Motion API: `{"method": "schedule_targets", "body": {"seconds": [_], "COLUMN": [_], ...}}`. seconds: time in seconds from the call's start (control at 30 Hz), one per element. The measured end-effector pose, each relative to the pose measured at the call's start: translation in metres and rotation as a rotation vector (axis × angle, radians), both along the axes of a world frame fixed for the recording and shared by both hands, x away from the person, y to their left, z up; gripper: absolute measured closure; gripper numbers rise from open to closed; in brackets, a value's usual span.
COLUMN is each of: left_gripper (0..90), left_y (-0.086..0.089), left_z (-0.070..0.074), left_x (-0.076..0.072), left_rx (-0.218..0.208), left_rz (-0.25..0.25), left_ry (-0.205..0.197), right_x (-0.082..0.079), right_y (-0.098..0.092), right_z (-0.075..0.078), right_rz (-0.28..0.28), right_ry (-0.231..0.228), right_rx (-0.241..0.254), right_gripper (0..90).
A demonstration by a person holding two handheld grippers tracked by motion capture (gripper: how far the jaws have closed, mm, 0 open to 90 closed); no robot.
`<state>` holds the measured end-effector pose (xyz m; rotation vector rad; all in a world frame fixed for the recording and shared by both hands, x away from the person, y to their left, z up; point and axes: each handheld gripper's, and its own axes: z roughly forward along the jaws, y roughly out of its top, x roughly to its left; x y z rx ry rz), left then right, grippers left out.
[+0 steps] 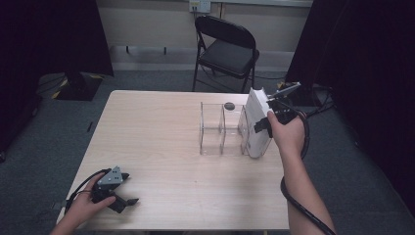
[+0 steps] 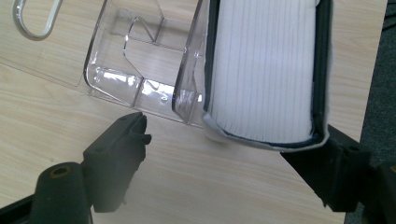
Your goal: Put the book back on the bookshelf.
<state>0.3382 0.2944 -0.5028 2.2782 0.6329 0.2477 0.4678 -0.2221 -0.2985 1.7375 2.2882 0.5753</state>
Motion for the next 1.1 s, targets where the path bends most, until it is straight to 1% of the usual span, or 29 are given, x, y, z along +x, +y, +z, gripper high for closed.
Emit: {"method": "schedule_targets", "body": {"seconds": [0.03, 0.13, 0.2, 0.23, 0.27, 0.3, 0.4, 0.47, 0.53, 0.6, 0.63, 0.7, 0.83, 0.9, 1.0, 1.03, 1.07, 1.1], "left_gripper": [0.0, 0.0, 0.0, 0.0, 0.0, 0.0, 0.0, 0.0, 0.0, 0.0, 0.0, 0.0, 0.0, 0.0, 0.0, 0.0, 0.0, 0.0], "left_y": [0.000, 0.000, 0.000, 0.000, 0.000, 0.000, 0.000, 0.000, 0.000, 0.000, 0.000, 0.000, 0.000, 0.000, 0.000, 0.000, 0.000, 0.000], "left_z": [0.000, 0.000, 0.000, 0.000, 0.000, -0.001, -0.001, -0.001, -0.001, -0.001, -0.001, -0.001, -0.001, -0.001, -0.001, -0.001, -0.001, -0.001], "left_x": [0.000, 0.000, 0.000, 0.000, 0.000, 0.000, 0.000, 0.000, 0.000, 0.000, 0.000, 0.000, 0.000, 0.000, 0.000, 0.000, 0.000, 0.000], "left_rx": [-0.001, 0.001, -0.001, -0.001, 0.002, -0.009, -0.009, -0.005, -0.004, -0.004, -0.005, -0.004, -0.005, -0.006, -0.005, -0.006, -0.004, -0.007], "left_rz": [-0.001, -0.003, -0.001, -0.001, -0.003, -0.001, -0.001, -0.004, -0.004, -0.004, -0.004, -0.004, -0.003, -0.004, -0.004, -0.004, -0.004, -0.003], "left_ry": [0.002, -0.001, 0.001, 0.001, -0.002, -0.006, -0.006, -0.007, -0.008, -0.008, -0.008, -0.008, -0.008, -0.008, -0.008, -0.008, -0.008, -0.011], "right_x": [-0.001, -0.004, -0.005, -0.007, -0.008, -0.009, -0.013, -0.015, -0.017, -0.020, -0.022, -0.024, -0.030, -0.032, -0.035, -0.036, -0.036, -0.037], "right_y": [0.000, -0.001, -0.003, -0.004, -0.005, -0.005, -0.006, -0.006, -0.006, -0.005, -0.004, -0.003, 0.001, 0.002, 0.004, 0.004, 0.004, 0.004], "right_z": [0.000, 0.000, -0.001, -0.001, 0.000, 0.000, -0.001, -0.002, -0.004, -0.006, -0.007, -0.010, -0.015, -0.018, -0.020, -0.021, -0.023, -0.024], "right_rz": [0.001, 0.023, 0.028, 0.024, 0.034, 0.030, 0.038, 0.059, 0.065, 0.084, 0.085, 0.107, 0.128, 0.145, 0.152, 0.146, 0.154, 0.145], "right_ry": [0.000, -0.003, 0.005, 0.006, 0.002, -0.003, -0.006, -0.010, -0.011, -0.021, -0.015, -0.020, -0.020, -0.020, -0.023, -0.021, -0.026, -0.020], "right_rx": [-0.005, -0.051, -0.027, -0.026, -0.030, -0.028, -0.006, -0.020, -0.026, -0.045, -0.042, -0.028, -0.041, -0.026, -0.033, -0.026, -0.023, -0.025], "right_gripper": [20.0, 20.0, 20.0, 20.0, 20.0, 20.0, 20.0, 20.0, 19.9, 19.8, 19.8, 19.8, 19.5, 19.4, 19.5, 19.5, 19.6, 20.1]}}
